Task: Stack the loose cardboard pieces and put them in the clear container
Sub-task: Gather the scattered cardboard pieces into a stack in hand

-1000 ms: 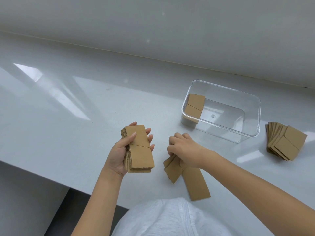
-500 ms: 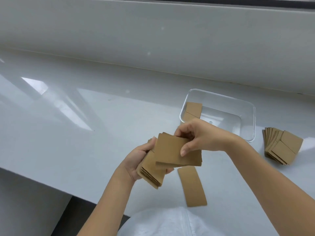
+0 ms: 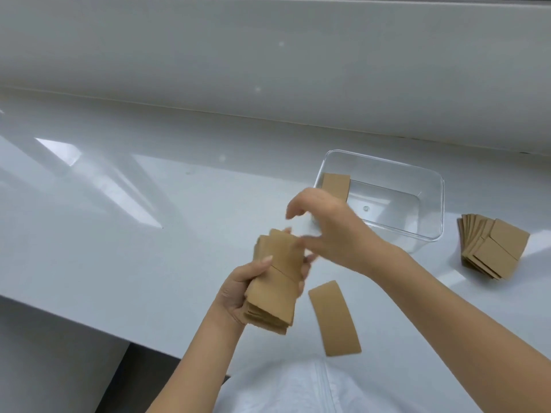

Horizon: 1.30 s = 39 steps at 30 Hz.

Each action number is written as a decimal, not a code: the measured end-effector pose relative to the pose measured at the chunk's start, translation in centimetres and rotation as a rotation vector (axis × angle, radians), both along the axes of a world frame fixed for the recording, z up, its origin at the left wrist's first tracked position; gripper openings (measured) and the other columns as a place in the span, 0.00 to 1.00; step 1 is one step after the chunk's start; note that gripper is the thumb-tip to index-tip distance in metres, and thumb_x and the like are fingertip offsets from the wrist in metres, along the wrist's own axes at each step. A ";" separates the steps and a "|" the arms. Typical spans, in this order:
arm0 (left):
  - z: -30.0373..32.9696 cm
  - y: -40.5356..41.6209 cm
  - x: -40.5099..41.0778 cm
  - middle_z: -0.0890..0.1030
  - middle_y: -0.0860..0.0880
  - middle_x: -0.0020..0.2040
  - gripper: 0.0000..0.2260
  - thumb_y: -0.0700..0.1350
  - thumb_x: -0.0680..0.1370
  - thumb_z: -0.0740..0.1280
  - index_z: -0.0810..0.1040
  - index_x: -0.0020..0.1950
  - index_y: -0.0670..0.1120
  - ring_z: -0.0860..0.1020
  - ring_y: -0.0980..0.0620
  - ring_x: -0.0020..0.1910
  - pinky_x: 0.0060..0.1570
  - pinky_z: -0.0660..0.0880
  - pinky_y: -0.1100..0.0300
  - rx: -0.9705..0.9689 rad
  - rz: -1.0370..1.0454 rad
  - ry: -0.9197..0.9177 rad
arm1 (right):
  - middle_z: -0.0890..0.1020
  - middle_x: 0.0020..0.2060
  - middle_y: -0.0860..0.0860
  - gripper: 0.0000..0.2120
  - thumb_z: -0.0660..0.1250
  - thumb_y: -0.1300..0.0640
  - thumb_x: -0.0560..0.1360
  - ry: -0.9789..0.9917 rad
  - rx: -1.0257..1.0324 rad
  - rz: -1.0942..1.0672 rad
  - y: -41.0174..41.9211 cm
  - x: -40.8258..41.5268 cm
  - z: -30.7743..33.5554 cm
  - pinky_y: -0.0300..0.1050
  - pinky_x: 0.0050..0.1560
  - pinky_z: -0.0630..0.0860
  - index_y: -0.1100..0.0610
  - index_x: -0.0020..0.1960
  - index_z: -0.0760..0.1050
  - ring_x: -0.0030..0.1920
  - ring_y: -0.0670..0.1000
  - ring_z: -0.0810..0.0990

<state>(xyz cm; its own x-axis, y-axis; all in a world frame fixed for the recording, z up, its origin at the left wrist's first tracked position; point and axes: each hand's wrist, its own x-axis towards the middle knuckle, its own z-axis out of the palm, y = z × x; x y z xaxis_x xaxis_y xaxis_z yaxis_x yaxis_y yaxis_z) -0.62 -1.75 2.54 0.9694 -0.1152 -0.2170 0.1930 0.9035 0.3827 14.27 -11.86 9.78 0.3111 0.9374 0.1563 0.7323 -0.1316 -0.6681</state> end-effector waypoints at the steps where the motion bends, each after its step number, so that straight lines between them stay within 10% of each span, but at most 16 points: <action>1: -0.4 0.3 -0.2 0.76 0.39 0.61 0.31 0.40 0.69 0.72 0.67 0.70 0.52 0.78 0.45 0.54 0.54 0.76 0.52 -0.032 0.069 -0.007 | 0.74 0.42 0.45 0.14 0.76 0.60 0.65 -0.011 0.094 -0.112 -0.5 0.4 -0.8 0.34 0.44 0.71 0.56 0.46 0.73 0.42 0.45 0.72; 5: -1.8 1.4 -0.6 0.79 0.42 0.58 0.31 0.37 0.62 0.78 0.74 0.61 0.56 0.80 0.45 0.53 0.50 0.79 0.48 -0.018 0.283 0.067 | 0.74 0.39 0.48 0.12 0.72 0.56 0.70 0.014 -0.183 -0.458 -3.4 1.2 -5.7 0.45 0.43 0.73 0.52 0.41 0.67 0.40 0.51 0.74; 12: -3.0 0.8 -0.1 0.82 0.39 0.53 0.34 0.39 0.54 0.83 0.77 0.57 0.54 0.83 0.42 0.48 0.46 0.80 0.44 -0.007 0.368 0.255 | 0.73 0.50 0.52 0.27 0.71 0.39 0.65 0.036 -0.748 -0.439 -6.6 -2.6 -11.1 0.47 0.42 0.69 0.54 0.49 0.61 0.50 0.57 0.77; 20: -2.6 0.3 0.2 0.84 0.40 0.52 0.36 0.40 0.50 0.84 0.77 0.56 0.51 0.83 0.42 0.48 0.43 0.80 0.44 0.089 0.385 0.274 | 0.76 0.52 0.57 0.28 0.76 0.55 0.65 -0.051 -0.863 -0.403 -4.8 -3.7 -10.8 0.47 0.40 0.68 0.58 0.54 0.61 0.52 0.59 0.76; 30: -2.6 0.4 0.0 0.83 0.42 0.53 0.41 0.41 0.49 0.84 0.74 0.59 0.51 0.83 0.42 0.50 0.44 0.81 0.45 0.204 0.364 0.301 | 0.75 0.33 0.48 0.10 0.73 0.61 0.68 0.481 -0.724 -0.442 -6.5 1.5 -10.2 0.37 0.37 0.72 0.53 0.33 0.73 0.34 0.47 0.73; 35: -1.5 0.3 0.8 0.80 0.41 0.56 0.30 0.38 0.61 0.78 0.73 0.59 0.51 0.82 0.43 0.51 0.47 0.80 0.42 0.271 0.314 0.276 | 0.83 0.38 0.54 0.06 0.64 0.65 0.76 1.156 -0.241 -0.414 -5.5 2.3 -5.2 0.43 0.43 0.81 0.62 0.43 0.78 0.39 0.50 0.83; 39: -0.2 0.1 1.7 0.78 0.40 0.58 0.39 0.46 0.57 0.82 0.69 0.64 0.49 0.79 0.39 0.55 0.47 0.78 0.37 0.402 0.221 0.229 | 0.81 0.39 0.57 0.05 0.68 0.64 0.74 1.021 -0.195 -0.357 -3.2 0.3 -3.3 0.49 0.47 0.80 0.61 0.39 0.75 0.42 0.54 0.80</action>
